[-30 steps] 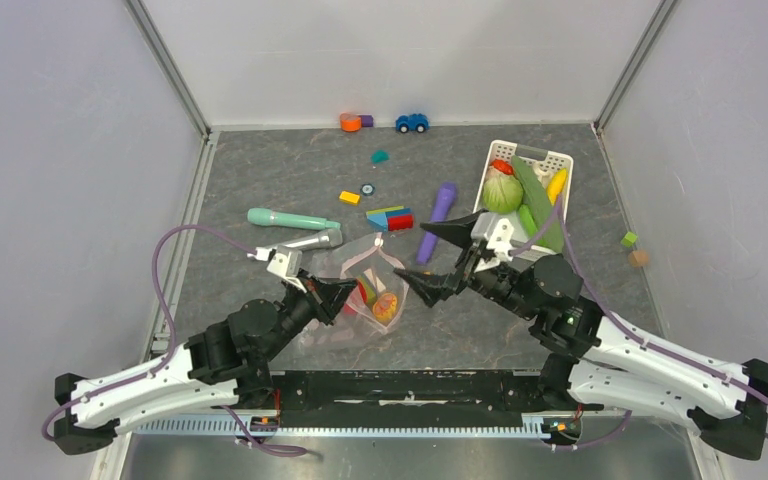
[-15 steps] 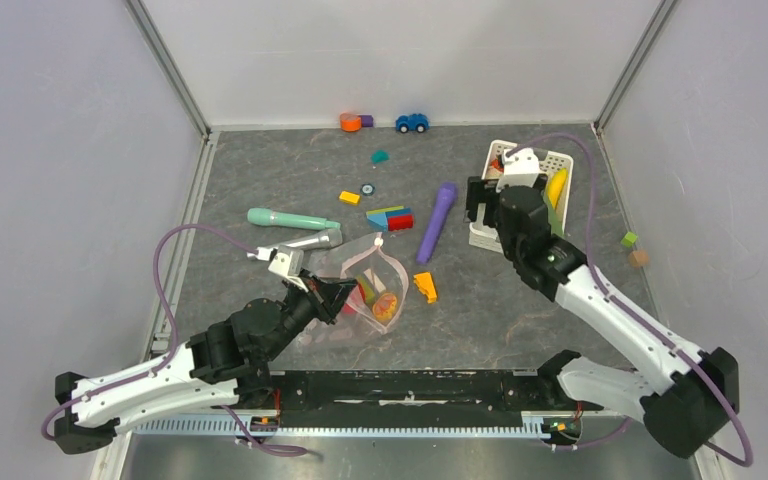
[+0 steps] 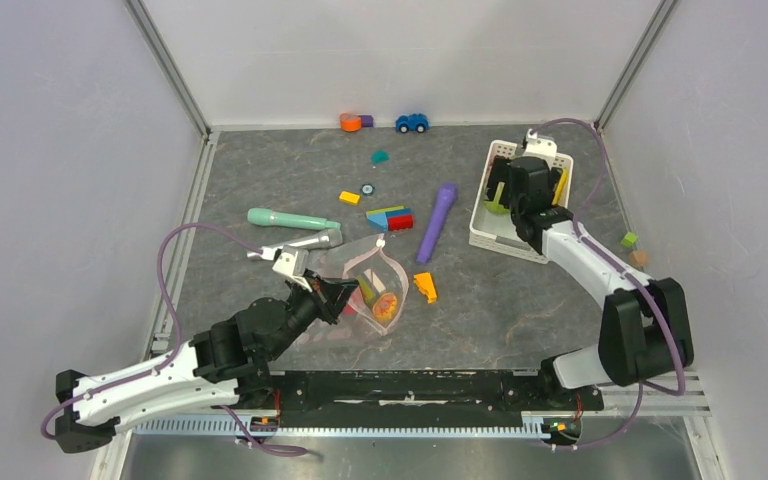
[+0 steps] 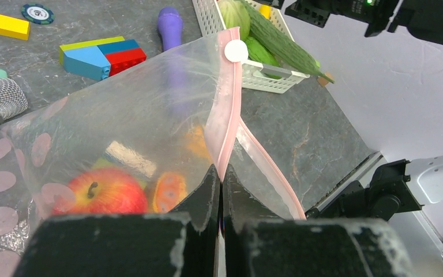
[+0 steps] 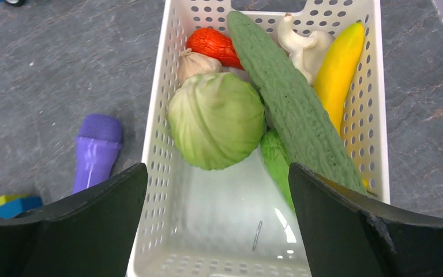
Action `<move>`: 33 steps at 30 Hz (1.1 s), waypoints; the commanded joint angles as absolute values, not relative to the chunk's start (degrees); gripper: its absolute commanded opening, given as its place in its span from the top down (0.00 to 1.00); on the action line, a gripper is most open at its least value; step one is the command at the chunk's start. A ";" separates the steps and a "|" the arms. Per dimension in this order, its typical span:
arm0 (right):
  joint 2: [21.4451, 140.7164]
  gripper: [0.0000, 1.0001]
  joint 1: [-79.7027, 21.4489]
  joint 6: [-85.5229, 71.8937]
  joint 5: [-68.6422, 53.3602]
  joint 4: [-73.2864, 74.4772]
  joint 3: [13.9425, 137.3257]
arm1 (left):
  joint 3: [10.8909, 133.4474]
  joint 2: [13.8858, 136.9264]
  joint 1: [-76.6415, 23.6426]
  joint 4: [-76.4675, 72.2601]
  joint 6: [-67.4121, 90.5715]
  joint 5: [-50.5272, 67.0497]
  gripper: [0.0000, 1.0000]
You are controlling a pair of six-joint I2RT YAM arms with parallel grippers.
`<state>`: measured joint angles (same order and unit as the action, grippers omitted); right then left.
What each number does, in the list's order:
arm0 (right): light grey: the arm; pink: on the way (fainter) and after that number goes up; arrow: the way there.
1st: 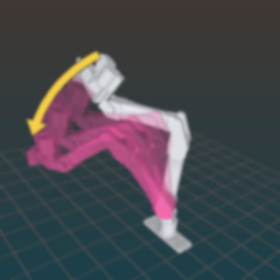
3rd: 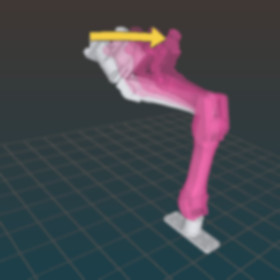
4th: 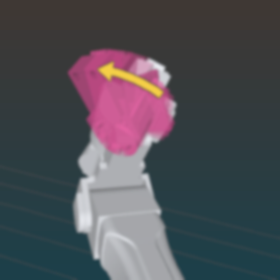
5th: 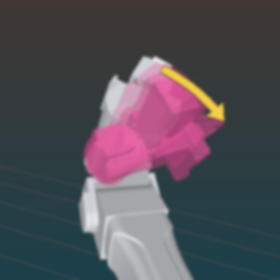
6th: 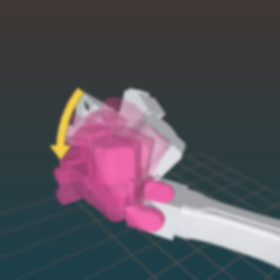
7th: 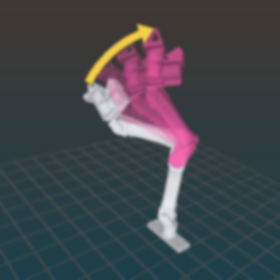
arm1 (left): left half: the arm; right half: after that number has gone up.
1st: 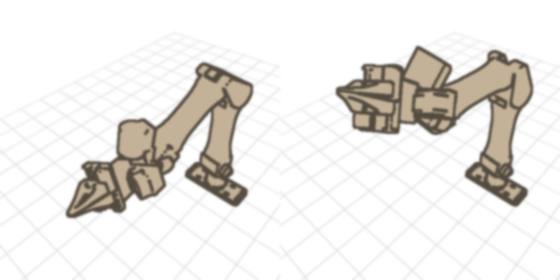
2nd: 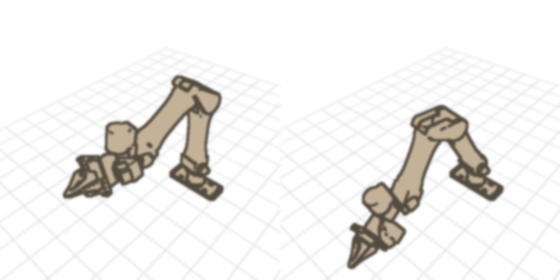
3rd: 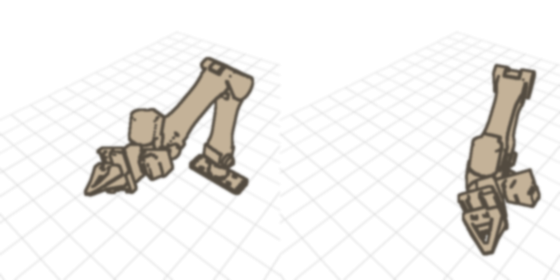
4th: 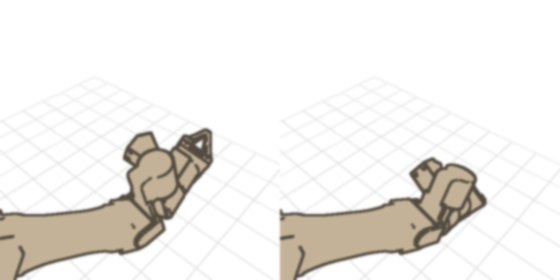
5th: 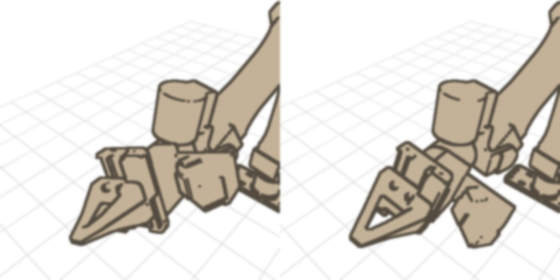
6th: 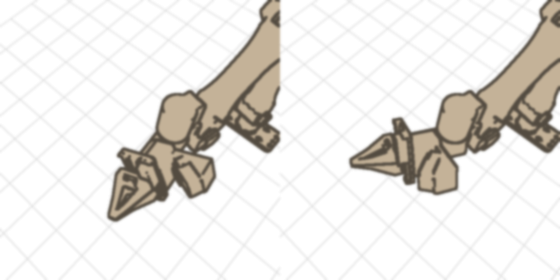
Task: Place the food in the zip-top bag and seal the zipper
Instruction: Pick up the fake vegetable from the bin.
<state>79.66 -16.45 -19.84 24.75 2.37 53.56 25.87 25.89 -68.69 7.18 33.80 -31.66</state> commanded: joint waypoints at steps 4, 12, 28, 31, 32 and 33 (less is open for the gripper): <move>88.64 0.04 -13.90 -20.14 22.32 -5.74 58.46 | 27.66 26.41 -68.55 5.62 31.34 -33.86 0.97; 96.40 0.10 -12.18 -19.13 21.56 -7.29 60.59 | 27.81 26.37 -68.52 5.80 31.01 -33.84 0.97; 101.64 0.27 -10.29 -18.88 18.23 -11.55 59.01 | 27.95 26.90 -68.47 5.84 30.81 -34.16 0.98; 102.05 0.42 -10.11 -18.05 16.79 -11.59 58.99 | 27.86 27.07 -68.48 5.80 30.85 -34.28 0.98; 101.88 0.50 -10.10 -18.02 16.58 -11.67 58.78 | 28.01 27.19 -68.47 5.80 30.87 -34.28 0.98; 101.60 0.55 -10.11 -17.95 16.54 -11.83 58.48 | 28.04 27.25 -68.47 5.80 30.88 -34.26 0.98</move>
